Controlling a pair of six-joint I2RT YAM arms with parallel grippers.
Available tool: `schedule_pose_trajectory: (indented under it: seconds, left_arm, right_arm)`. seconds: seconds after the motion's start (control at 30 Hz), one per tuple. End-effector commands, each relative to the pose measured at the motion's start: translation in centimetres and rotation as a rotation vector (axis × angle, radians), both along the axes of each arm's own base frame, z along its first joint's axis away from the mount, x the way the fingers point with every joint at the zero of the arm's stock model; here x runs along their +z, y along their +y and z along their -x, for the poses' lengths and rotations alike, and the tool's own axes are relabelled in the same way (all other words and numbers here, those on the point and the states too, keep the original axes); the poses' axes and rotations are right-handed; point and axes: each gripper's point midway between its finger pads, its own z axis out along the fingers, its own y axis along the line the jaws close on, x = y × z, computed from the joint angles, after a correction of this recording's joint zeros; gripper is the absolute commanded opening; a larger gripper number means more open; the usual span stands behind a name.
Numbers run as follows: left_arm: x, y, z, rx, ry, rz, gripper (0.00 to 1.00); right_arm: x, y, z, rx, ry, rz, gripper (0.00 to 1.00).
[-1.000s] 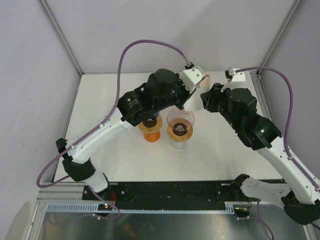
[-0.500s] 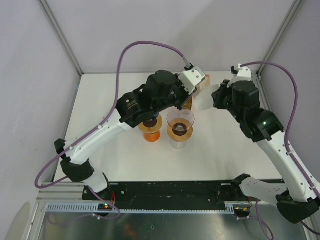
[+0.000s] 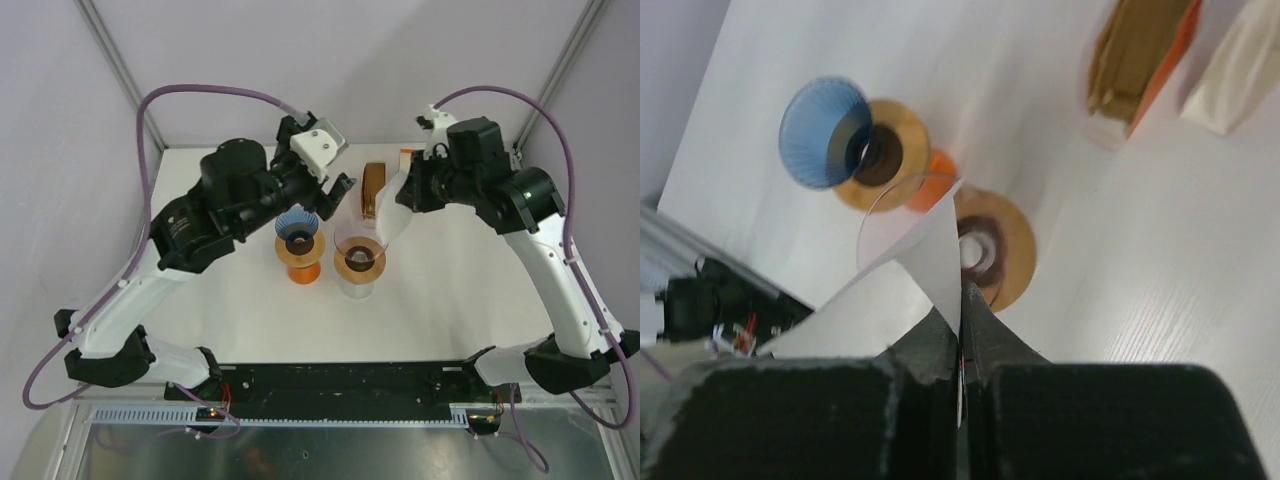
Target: Place the coffee filter in the dripper
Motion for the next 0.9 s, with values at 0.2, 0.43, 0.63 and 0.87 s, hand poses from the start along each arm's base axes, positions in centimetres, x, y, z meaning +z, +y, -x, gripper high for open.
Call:
schedule_pose_trajectory:
  seconds: [0.2, 0.43, 0.63, 0.87]
  left_arm:
    - [-3.8, 3.1, -1.2, 0.048, 0.057, -0.053, 0.86]
    - [-7.3, 1.6, 0.1, -0.053, 0.135, -0.092, 0.85]
    - [-8.9, 1.2, 0.8, -0.093, 0.178, -0.11, 0.85]
    - [-12.2, -0.1, 1.3, -0.153, 0.253, -0.157, 0.85]
  right_arm:
    - [-5.1, 3.0, 3.8, 0.197, 0.226, 0.157, 0.0]
    - [-7.1, 4.1, 2.8, 0.223, 0.278, 0.198, 0.0]
    - [-9.0, 4.9, 1.4, 0.215, 0.311, 0.23, 0.0]
    - [-10.3, 5.4, 0.7, 0.216, 0.335, 0.251, 0.0]
